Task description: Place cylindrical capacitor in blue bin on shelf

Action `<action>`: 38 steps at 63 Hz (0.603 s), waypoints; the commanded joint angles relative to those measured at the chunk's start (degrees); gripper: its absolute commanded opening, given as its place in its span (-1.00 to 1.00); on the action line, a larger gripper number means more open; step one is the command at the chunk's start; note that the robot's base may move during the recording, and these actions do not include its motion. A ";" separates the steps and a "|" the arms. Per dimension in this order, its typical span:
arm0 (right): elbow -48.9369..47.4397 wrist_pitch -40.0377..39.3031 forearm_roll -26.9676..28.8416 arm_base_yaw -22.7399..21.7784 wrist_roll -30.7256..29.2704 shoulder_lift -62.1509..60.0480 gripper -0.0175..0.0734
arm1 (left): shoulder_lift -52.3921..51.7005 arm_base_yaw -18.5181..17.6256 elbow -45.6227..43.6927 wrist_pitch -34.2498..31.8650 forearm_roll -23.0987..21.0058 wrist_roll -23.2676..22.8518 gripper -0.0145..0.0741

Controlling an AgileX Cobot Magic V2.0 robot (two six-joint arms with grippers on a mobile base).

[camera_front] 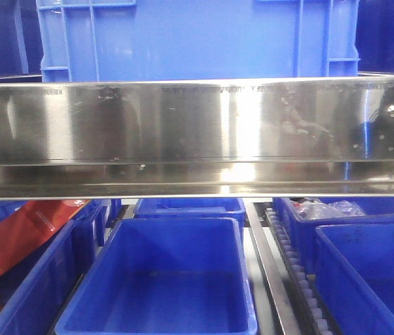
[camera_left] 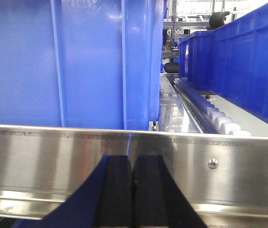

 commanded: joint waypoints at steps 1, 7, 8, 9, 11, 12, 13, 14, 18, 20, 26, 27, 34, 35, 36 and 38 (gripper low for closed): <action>0.10 -1.34 -0.54 -0.22 0.06 -0.18 -0.95 | -0.32 0.01 -0.12 -1.13 0.00 -0.44 -0.92; 0.10 -1.34 -0.54 -0.22 0.06 -0.18 -0.95 | -0.32 0.01 -0.12 -1.13 0.00 -0.44 -0.92; 0.10 -1.34 -0.54 -0.22 0.06 -0.18 -0.95 | -0.32 0.01 -0.12 -1.13 0.00 -0.44 -0.92; 0.10 -1.34 -0.54 -0.22 0.06 -0.18 -0.95 | -0.32 0.01 -0.12 -1.13 0.00 -0.44 -0.92; 0.10 -1.34 -0.54 -0.22 0.06 -0.18 -0.95 | -0.32 0.01 -0.12 -1.13 0.00 -0.44 -0.92; 0.10 -1.34 -0.54 -0.22 0.06 -0.18 -0.95 | -0.32 0.01 -0.12 -1.13 0.00 -0.44 -0.92; 0.10 -1.34 -0.54 -0.22 0.06 -0.18 -0.95 | -0.32 0.01 -0.12 -1.13 0.00 -0.44 -0.92; 0.10 -1.34 -0.54 -0.22 0.06 -0.18 -0.95 | -0.32 0.01 -0.12 -1.13 0.00 -0.44 -0.92; 0.10 -1.34 -0.54 -0.22 0.06 -0.18 -0.95 | -0.32 0.01 -0.12 -1.13 0.00 -0.44 -0.92; 0.10 -1.34 -0.54 -0.22 0.06 -0.18 -0.95 | -0.32 0.01 -0.12 -1.13 0.00 -0.44 -0.92; 0.10 -1.34 -0.54 -0.22 0.06 -0.18 -0.95 | -0.32 0.01 -0.12 -1.13 0.00 -0.44 -0.92; 0.10 -1.34 -0.54 -0.22 0.06 -0.18 -0.95 | -0.32 0.01 -0.12 -1.13 0.00 -0.44 -0.92; 0.10 -1.34 -0.54 -0.22 0.06 -0.18 -0.95 | -0.32 0.01 -0.12 -1.13 0.00 -0.44 -0.92; 0.10 -1.34 -0.54 -0.22 0.06 -0.18 -0.95 | -0.32 0.01 -0.12 -1.13 0.00 -0.44 -0.92; 0.10 -1.34 -0.54 -0.22 0.06 -0.18 -0.95 | -0.32 0.01 -0.12 -1.13 0.00 -0.44 -0.92; 0.10 -1.34 -0.54 -0.22 0.06 -0.18 -0.95 | -0.32 0.01 -0.12 -1.13 0.00 -0.44 -0.92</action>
